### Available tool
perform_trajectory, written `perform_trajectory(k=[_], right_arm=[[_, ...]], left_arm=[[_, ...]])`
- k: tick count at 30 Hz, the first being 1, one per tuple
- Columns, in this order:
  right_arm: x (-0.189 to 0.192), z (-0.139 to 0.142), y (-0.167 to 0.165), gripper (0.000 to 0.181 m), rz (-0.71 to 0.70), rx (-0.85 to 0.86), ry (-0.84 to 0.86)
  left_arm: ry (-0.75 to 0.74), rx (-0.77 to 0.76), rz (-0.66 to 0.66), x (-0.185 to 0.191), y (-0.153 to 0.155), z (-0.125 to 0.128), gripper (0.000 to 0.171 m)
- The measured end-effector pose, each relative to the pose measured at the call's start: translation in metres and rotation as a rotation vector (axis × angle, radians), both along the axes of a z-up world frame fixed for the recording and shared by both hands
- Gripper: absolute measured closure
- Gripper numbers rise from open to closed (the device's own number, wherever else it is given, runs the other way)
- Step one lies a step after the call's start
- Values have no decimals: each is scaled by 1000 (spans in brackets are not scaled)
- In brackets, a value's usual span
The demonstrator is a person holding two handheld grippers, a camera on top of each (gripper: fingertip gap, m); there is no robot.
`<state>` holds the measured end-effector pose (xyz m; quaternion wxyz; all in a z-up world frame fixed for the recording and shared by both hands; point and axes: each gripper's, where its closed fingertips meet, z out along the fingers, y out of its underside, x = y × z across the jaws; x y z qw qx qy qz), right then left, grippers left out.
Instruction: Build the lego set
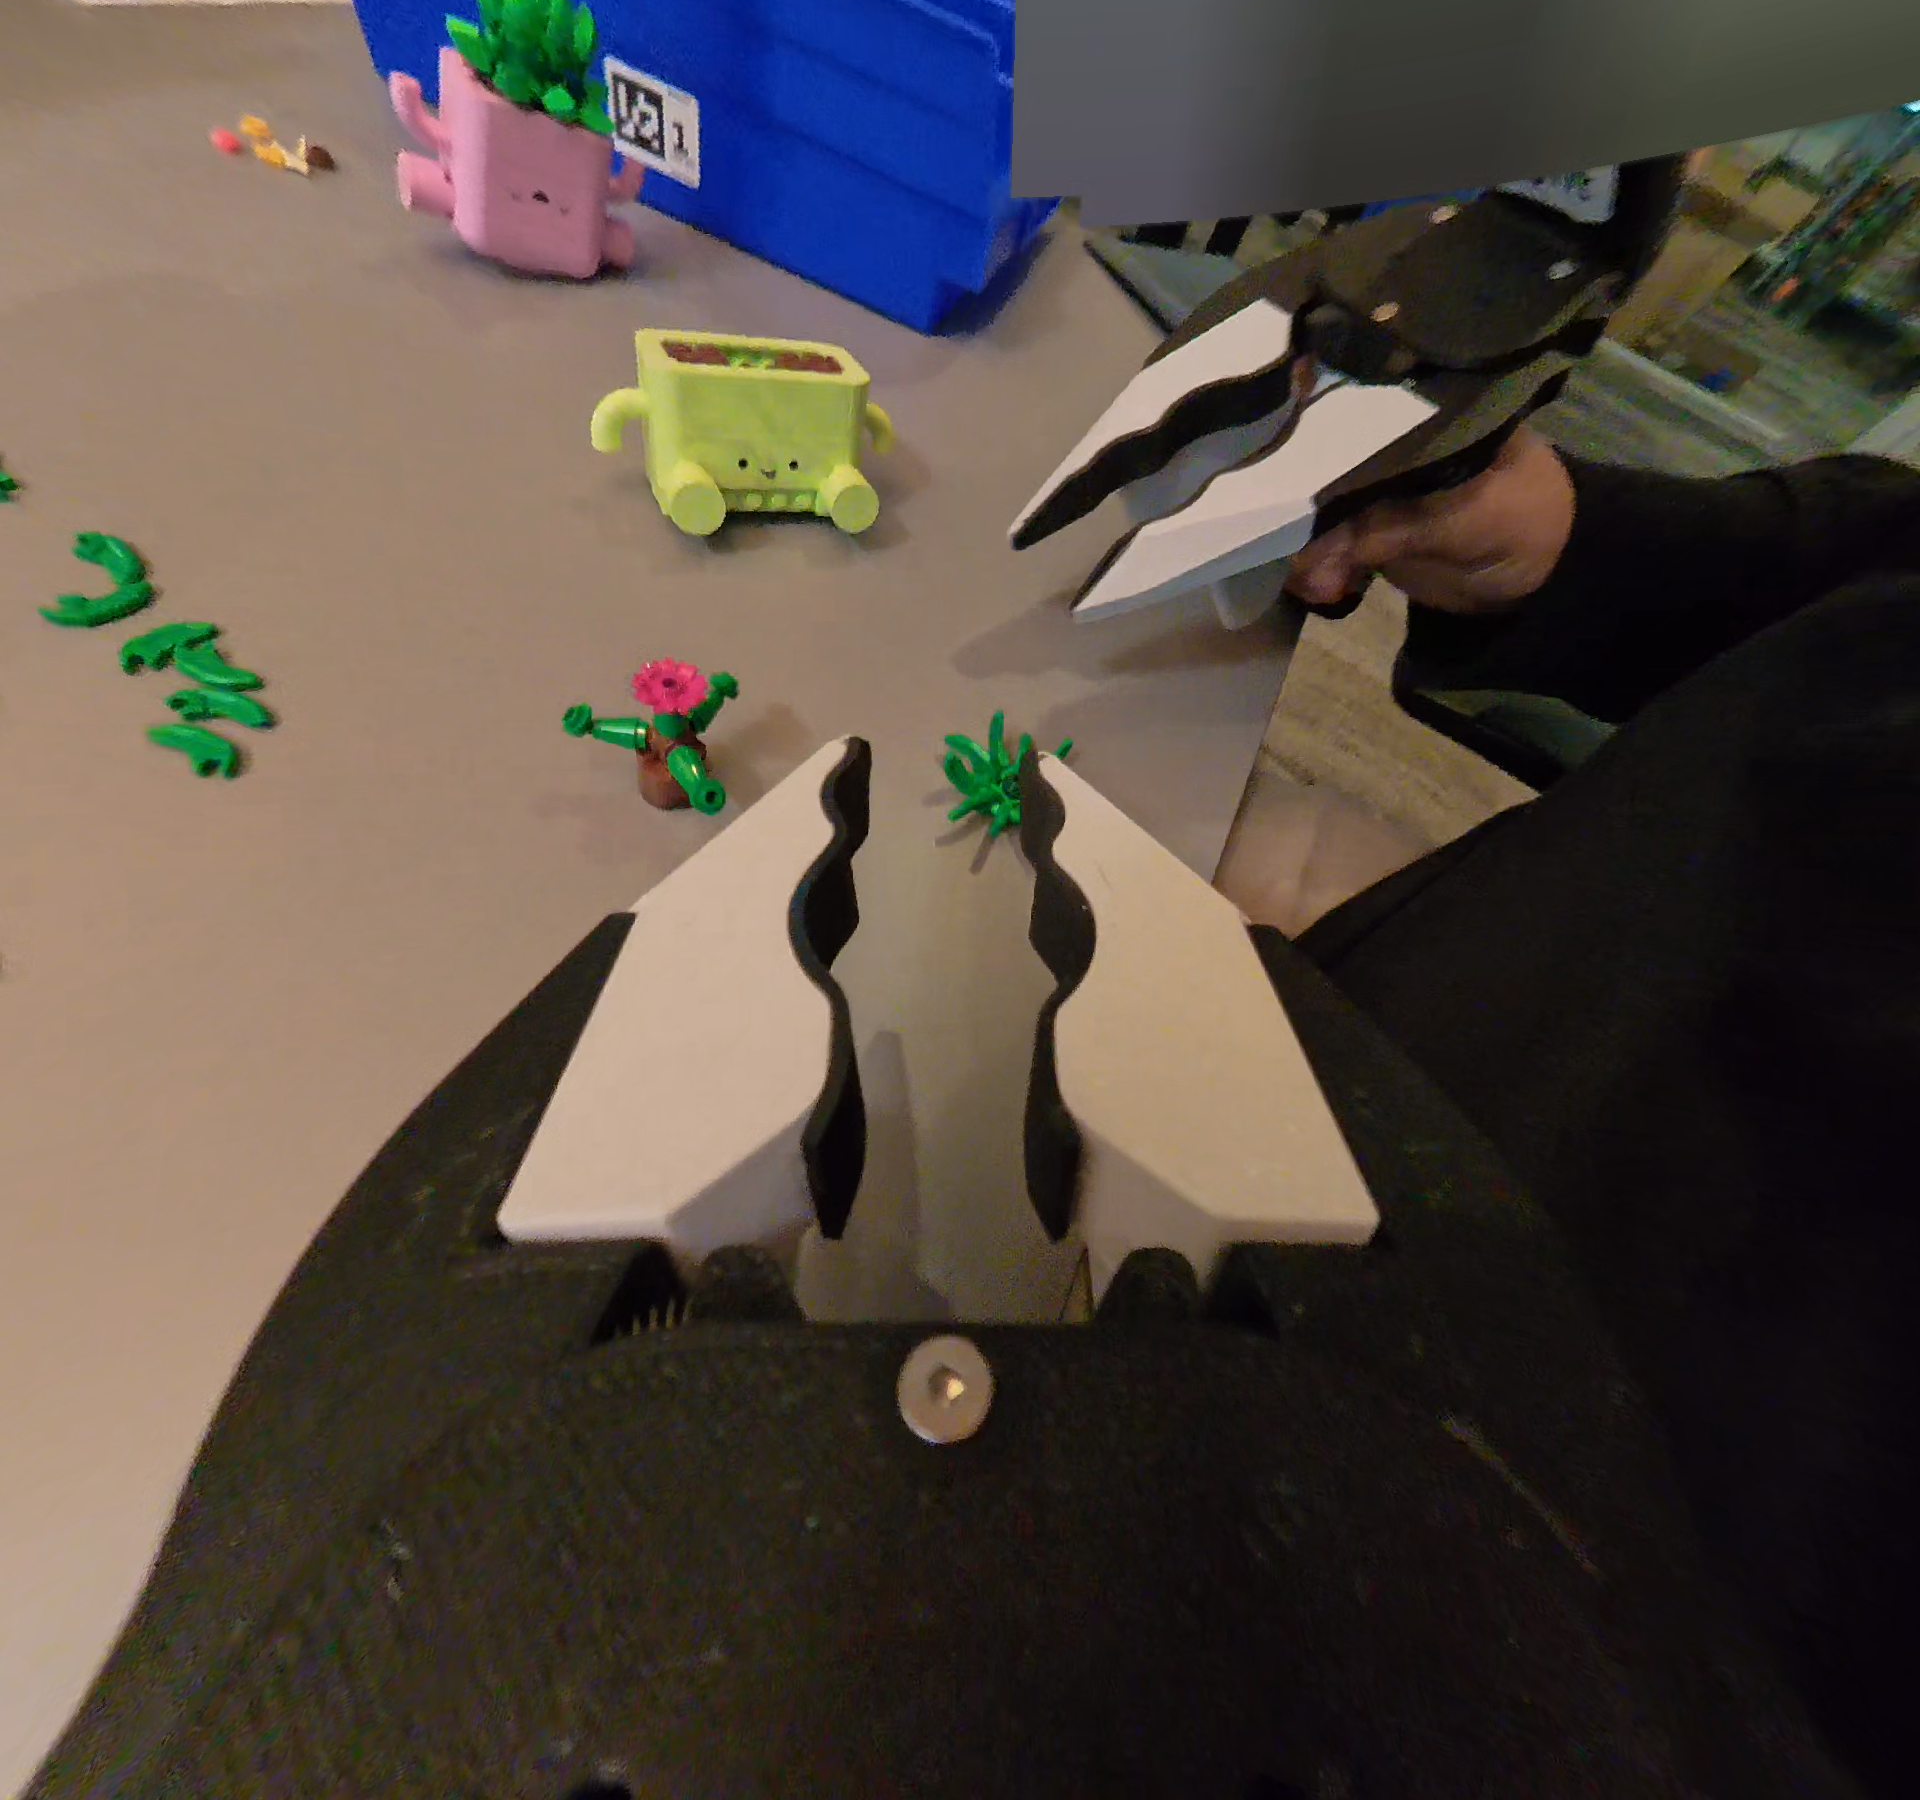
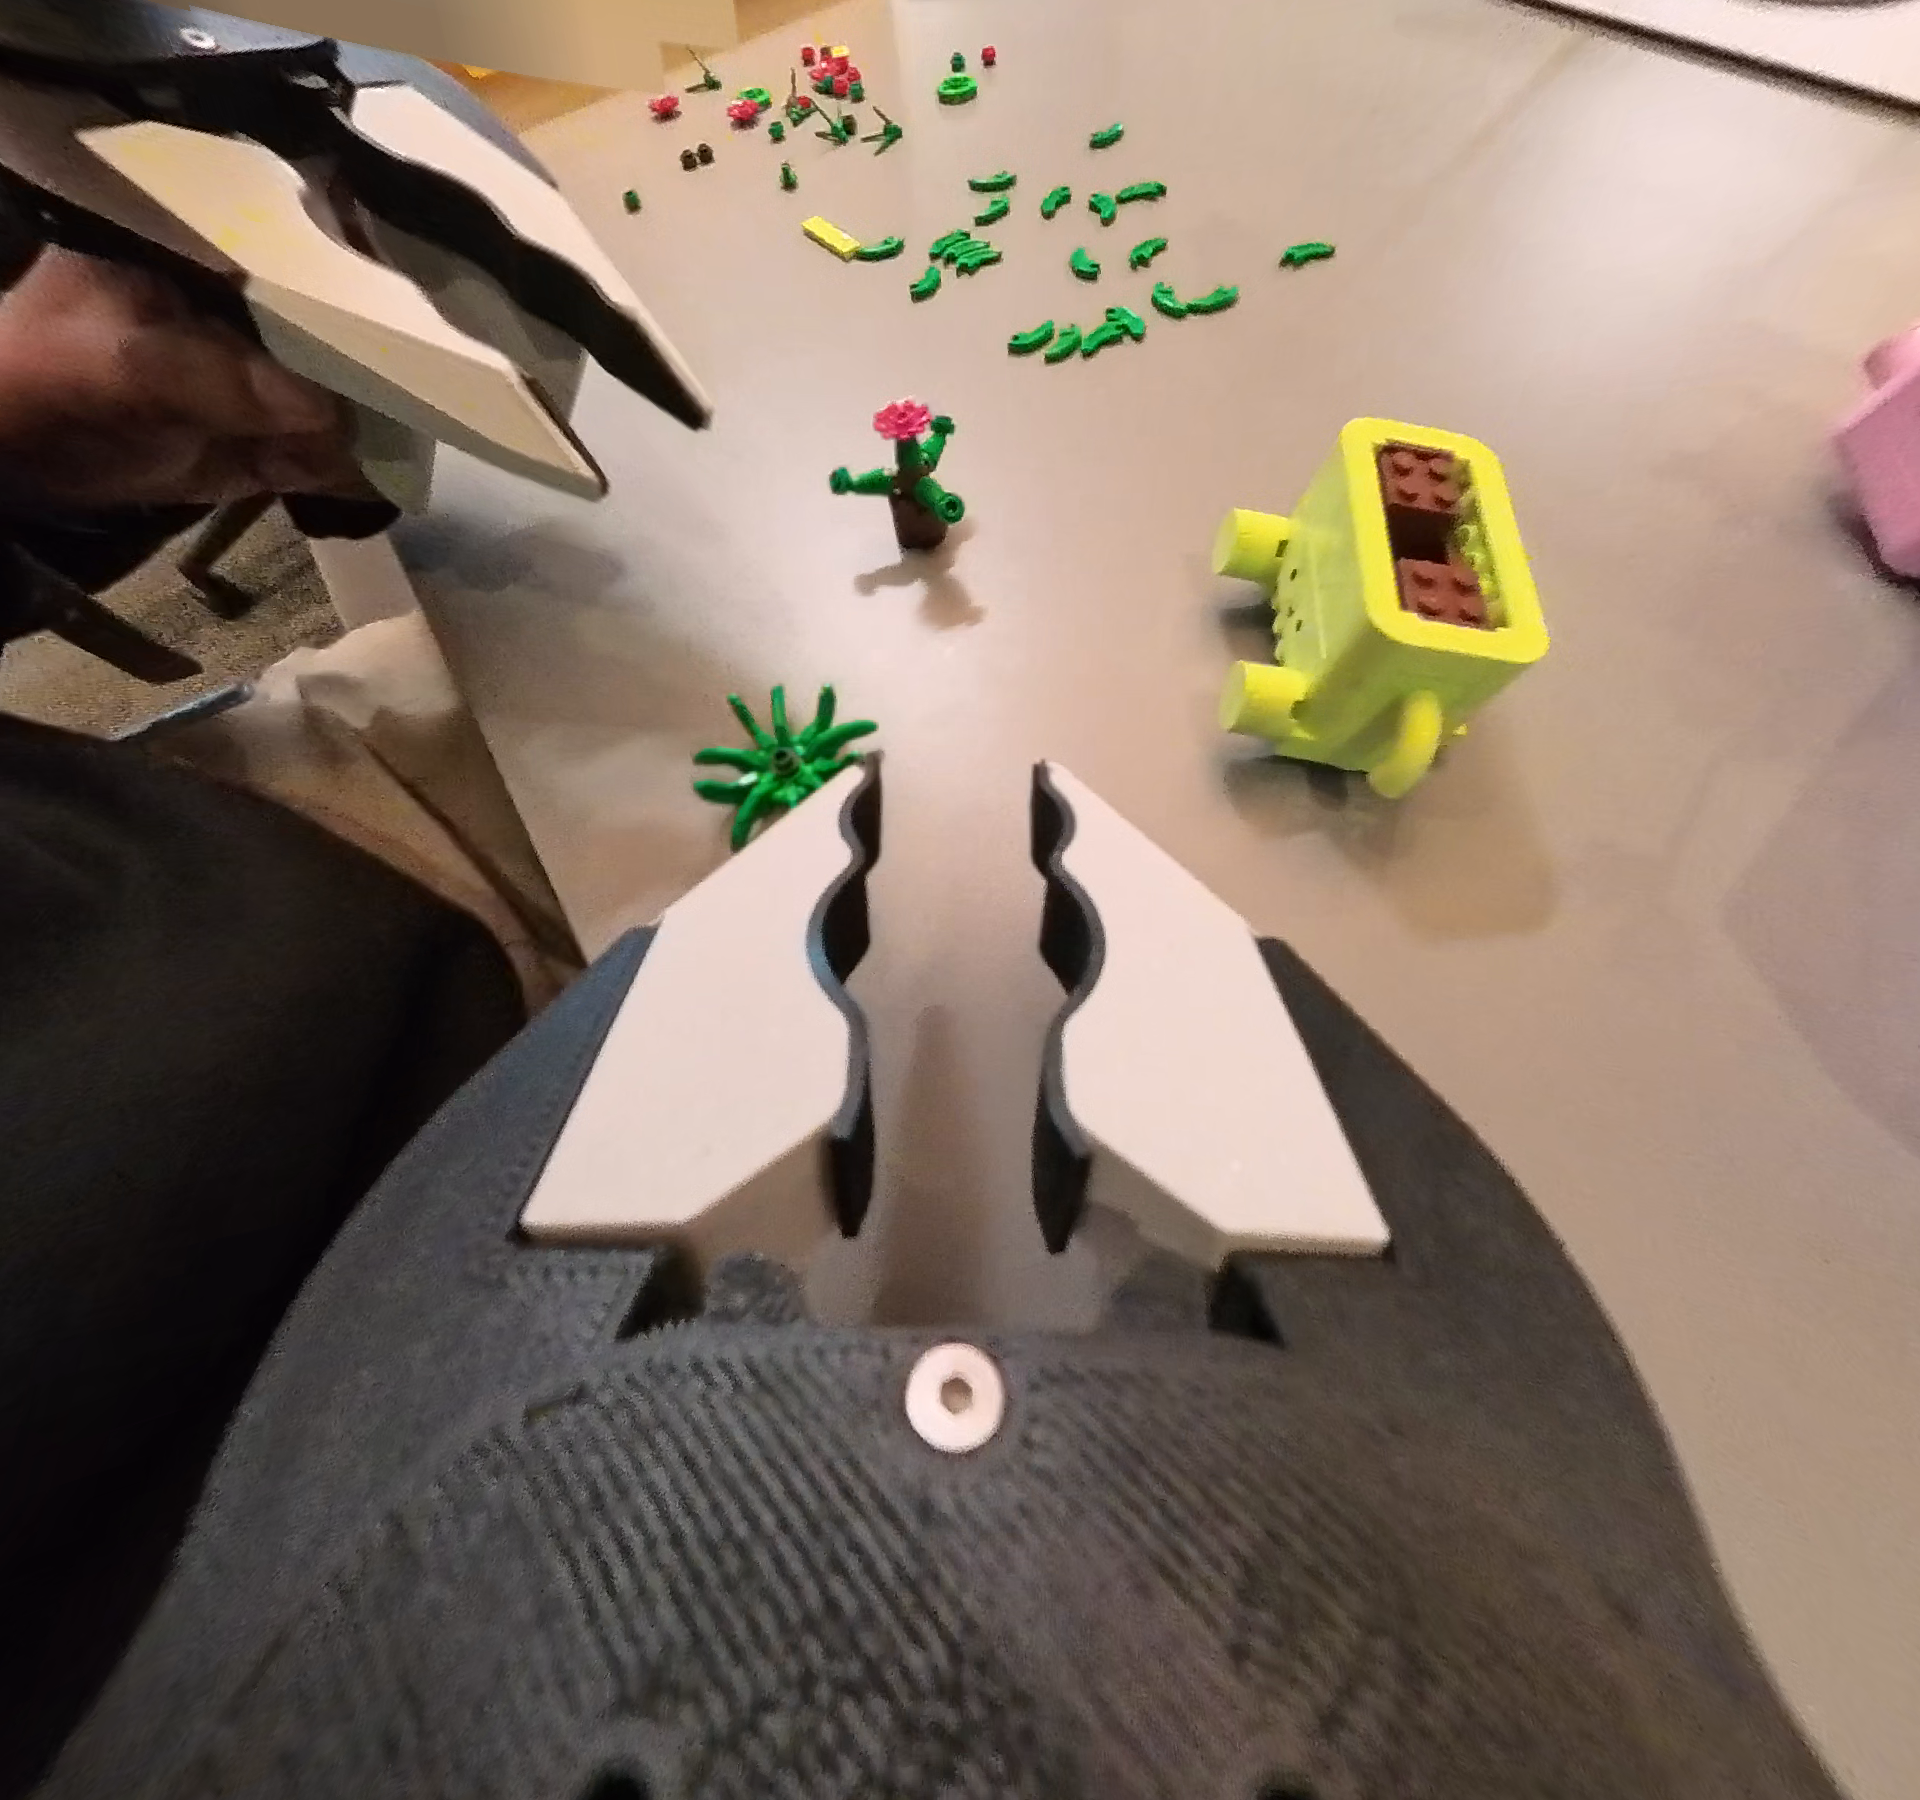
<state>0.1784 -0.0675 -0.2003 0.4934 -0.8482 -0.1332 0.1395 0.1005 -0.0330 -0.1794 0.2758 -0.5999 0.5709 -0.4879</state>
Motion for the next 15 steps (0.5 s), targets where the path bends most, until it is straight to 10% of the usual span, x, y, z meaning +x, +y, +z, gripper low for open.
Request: perform_trajectory(k=[15], right_arm=[[-18, 27, 33, 158, 155, 227, -59]], left_arm=[[52, 199, -16, 14, 2, -14, 142]])
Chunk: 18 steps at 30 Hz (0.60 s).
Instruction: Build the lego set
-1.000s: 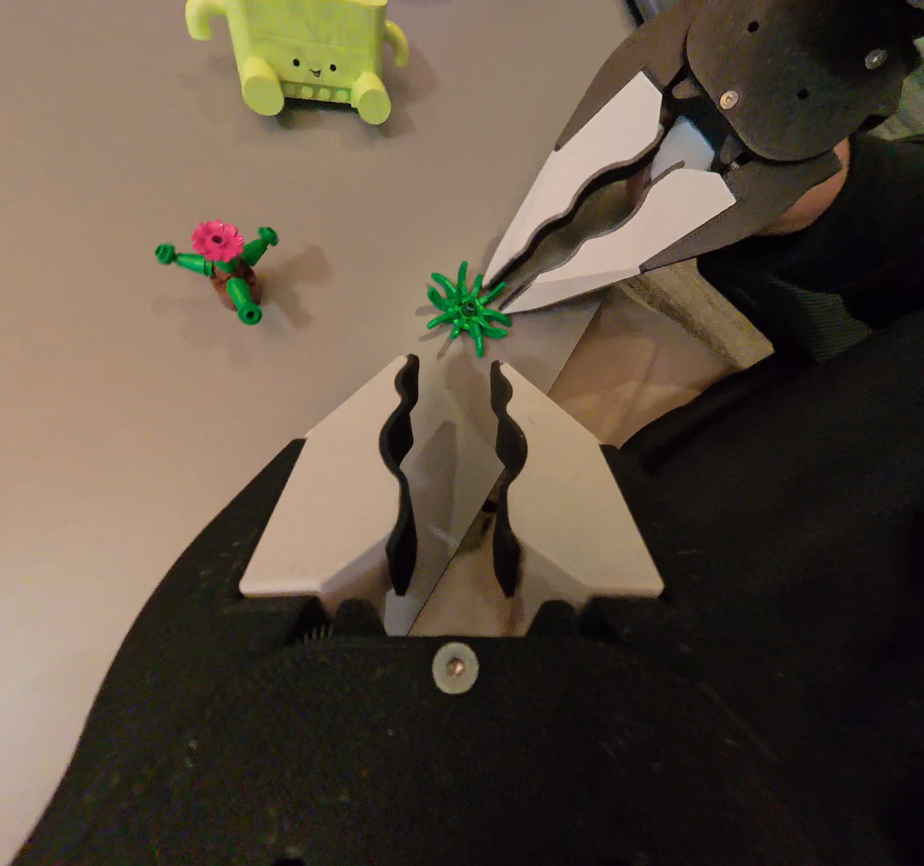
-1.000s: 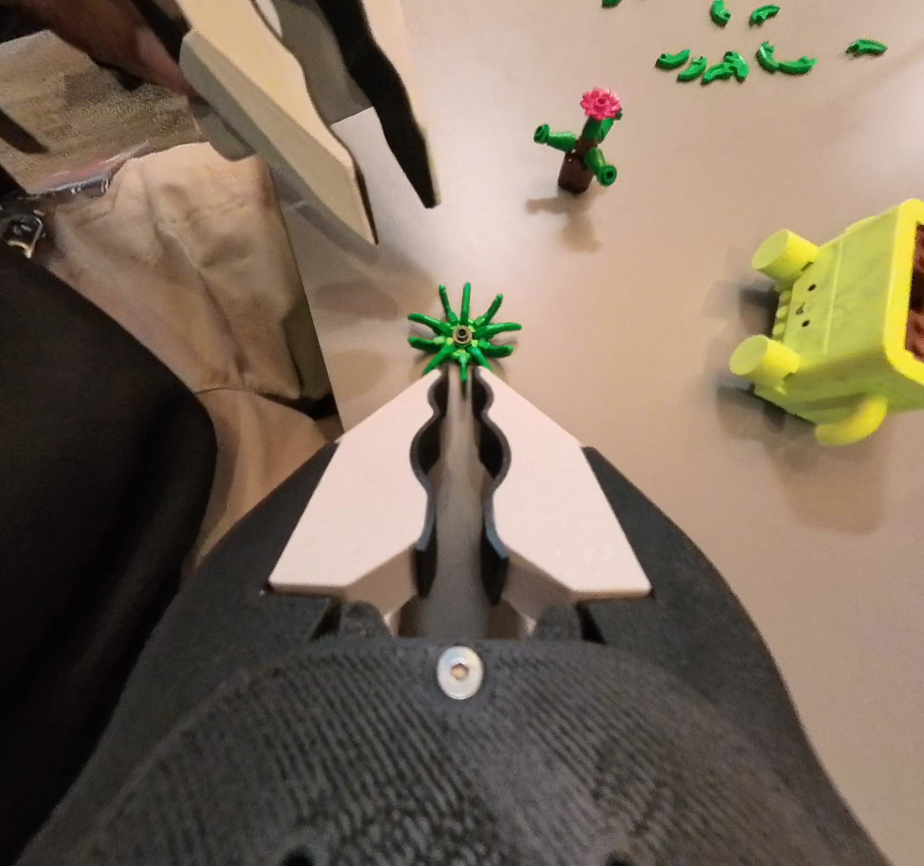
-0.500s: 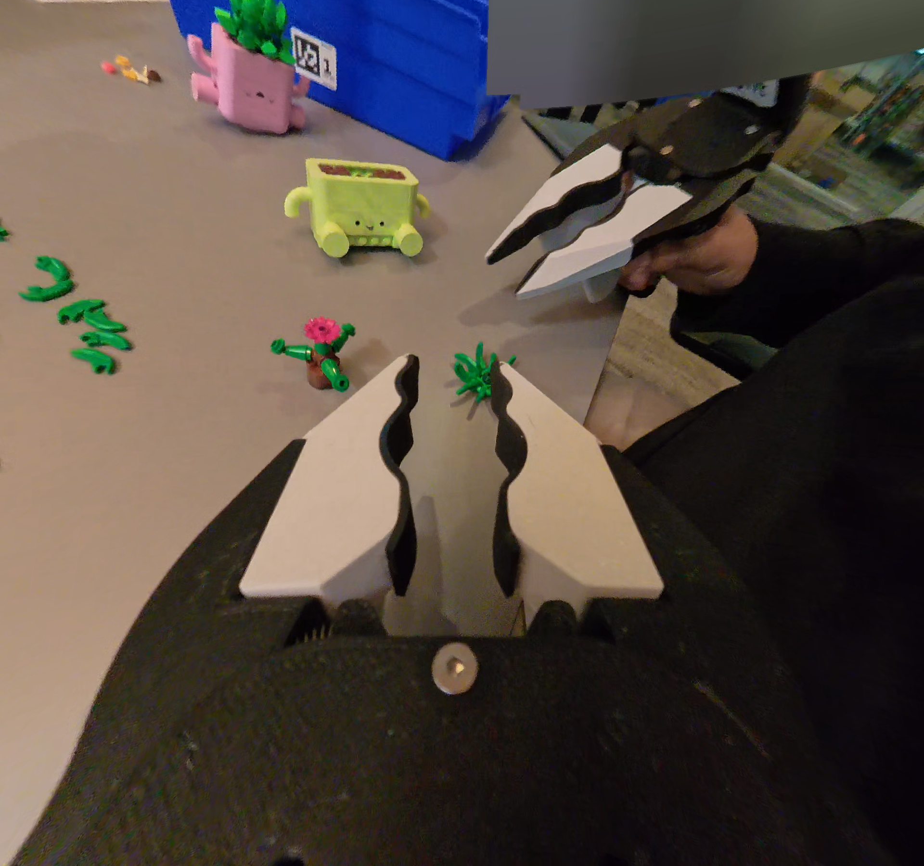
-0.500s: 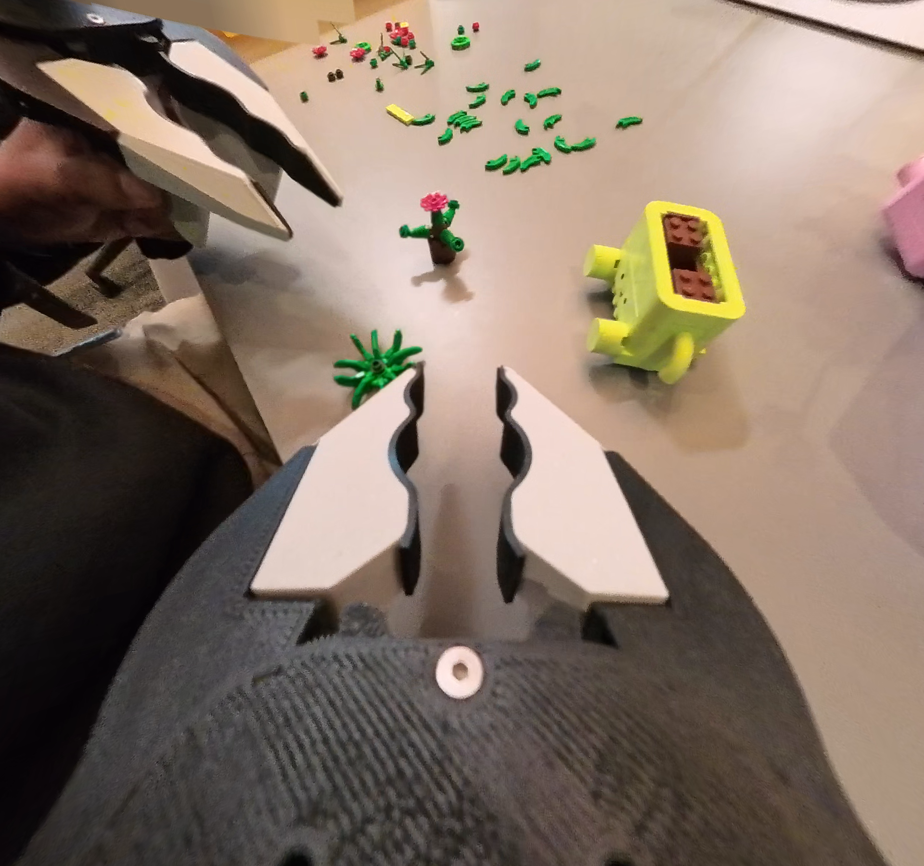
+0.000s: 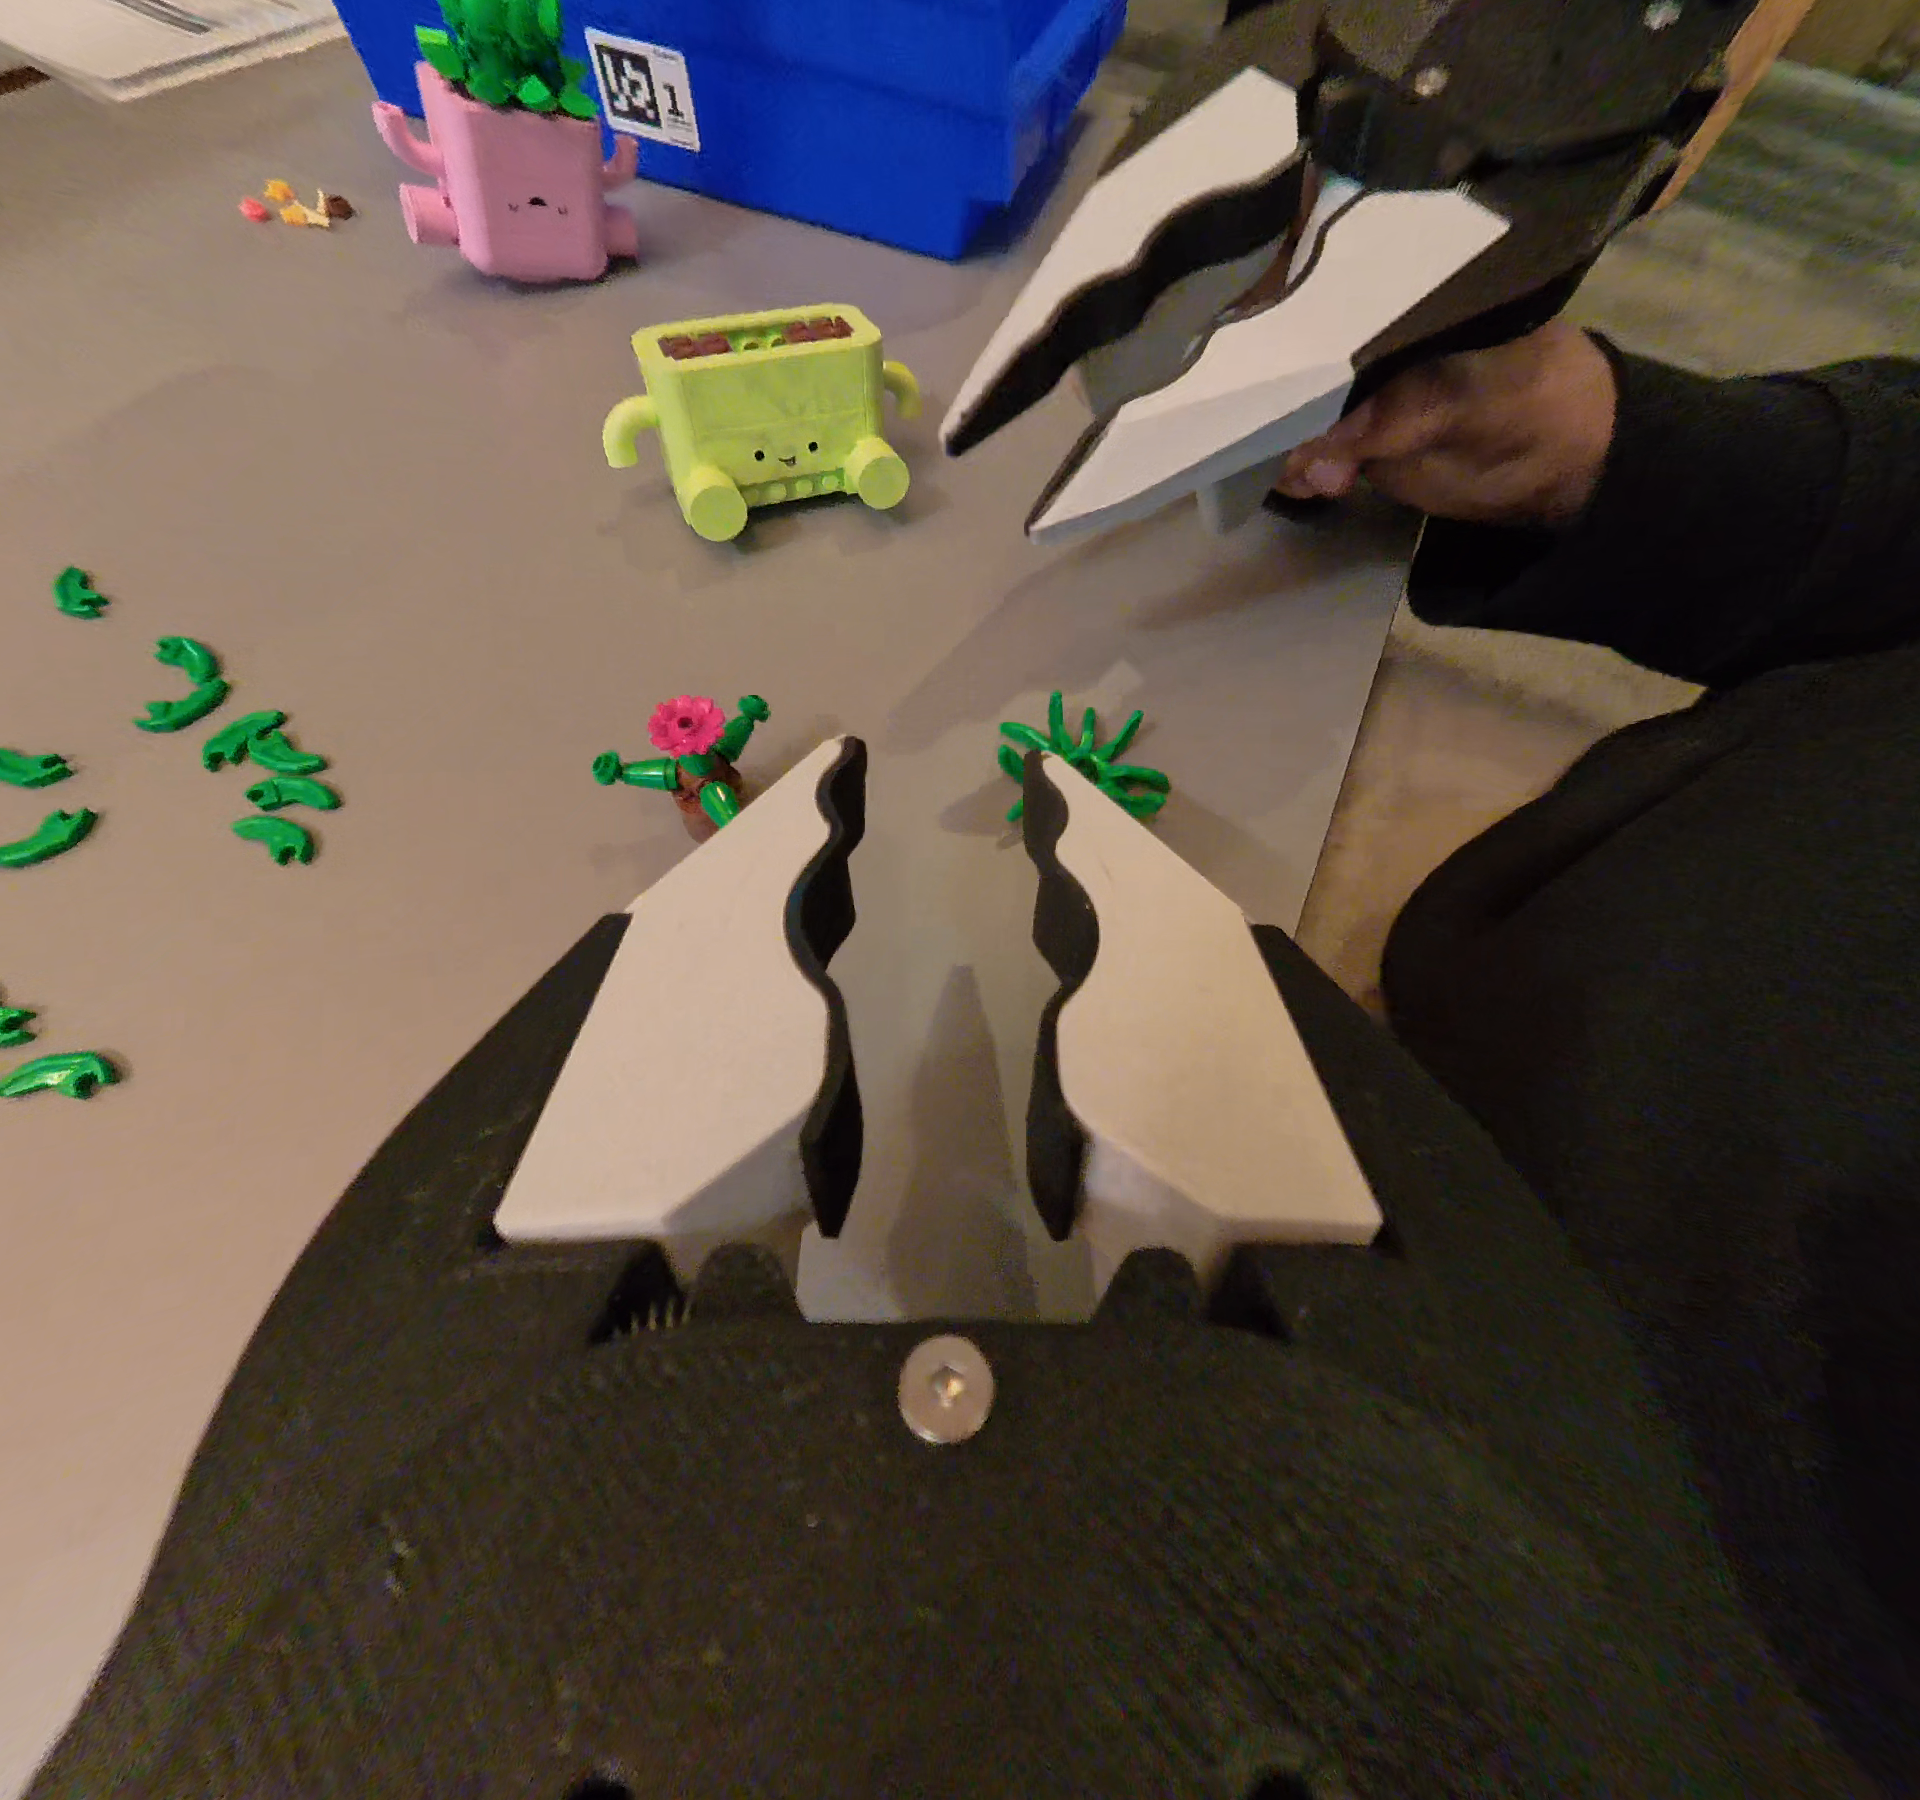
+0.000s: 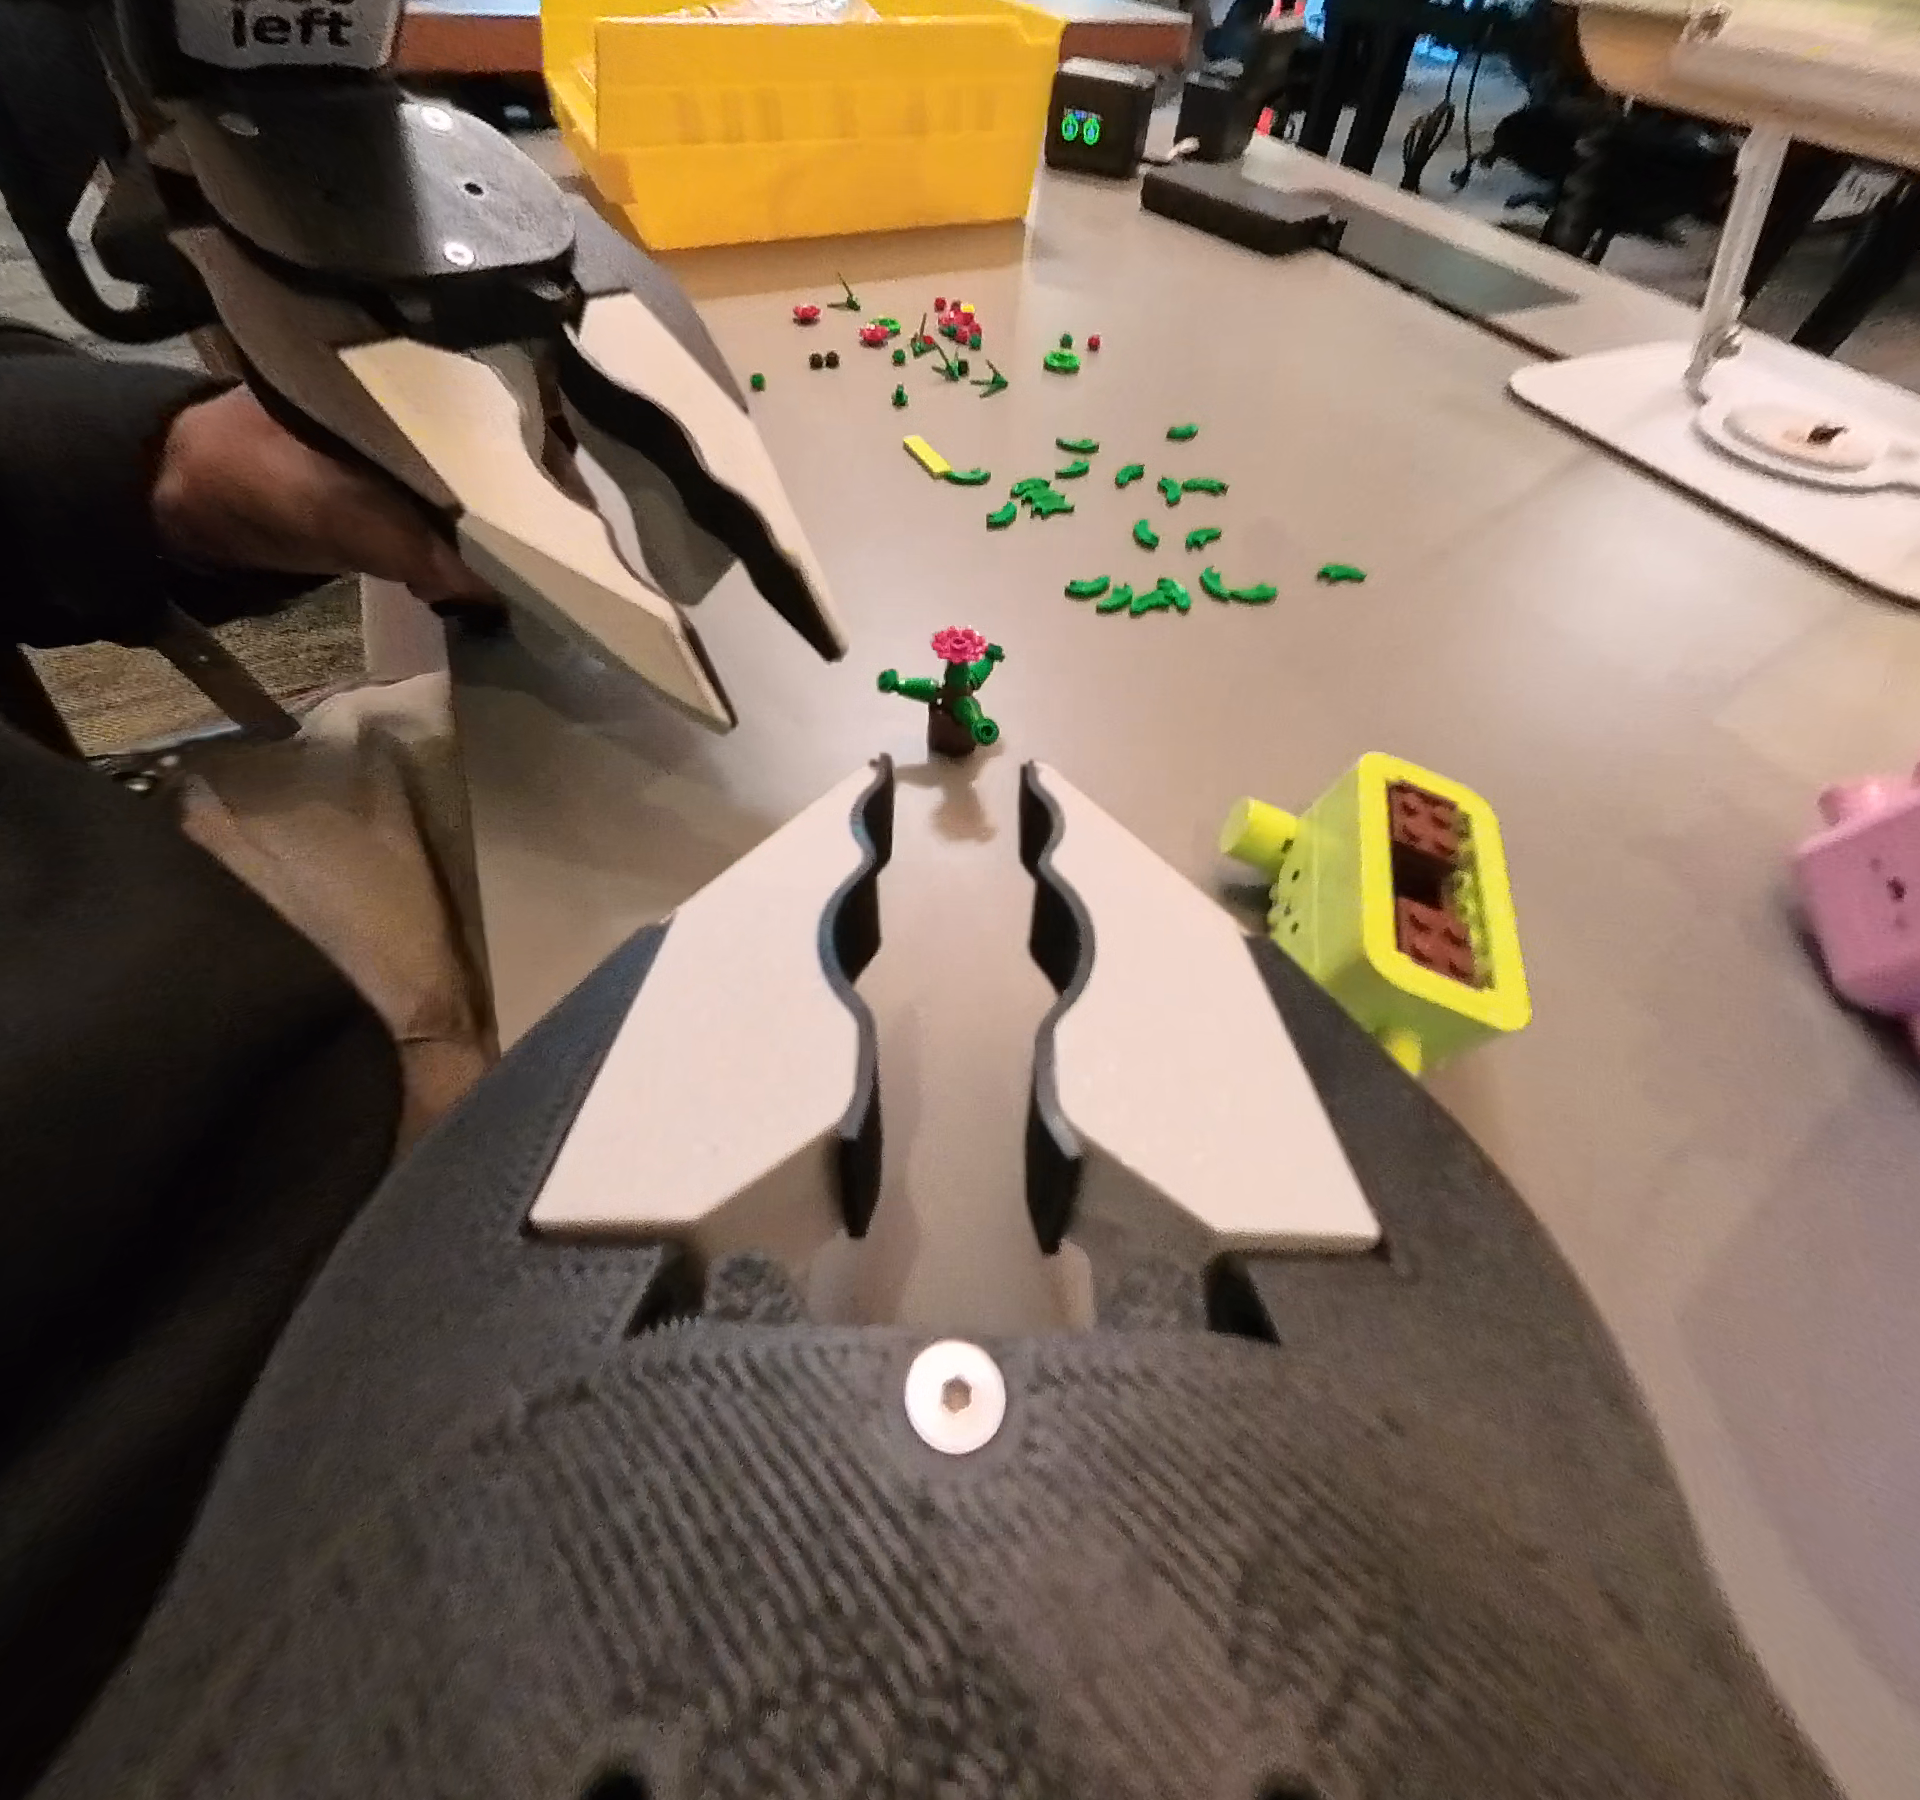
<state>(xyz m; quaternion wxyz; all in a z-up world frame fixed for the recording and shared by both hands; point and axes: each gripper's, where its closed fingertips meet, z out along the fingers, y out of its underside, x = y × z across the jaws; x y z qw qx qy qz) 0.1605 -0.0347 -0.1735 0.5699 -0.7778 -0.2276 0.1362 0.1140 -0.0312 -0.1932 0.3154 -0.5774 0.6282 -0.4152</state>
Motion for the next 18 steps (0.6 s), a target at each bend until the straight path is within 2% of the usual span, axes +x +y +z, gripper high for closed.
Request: perform_trajectory(k=[2, 9, 12, 15, 18], right_arm=[[-4, 1, -3, 149, 27, 9, -6], [-25, 1, -37, 148, 130, 51, -68], [-30, -5, -38, 150, 131, 43, -124], [-37, -19, -37, 142, 153, -48, -144], [-44, -27, -35, 146, 180, -127, -125]], left_arm=[[0, 51, -7, 0, -3, -1, 143], [21, 203, -171, -5, -33, -10, 128], [19, 167, -189, -7, -38, -9, 122], [25, 119, -176, -6, -35, -8, 122], [39, 72, -172, -4, -33, -8, 122]])
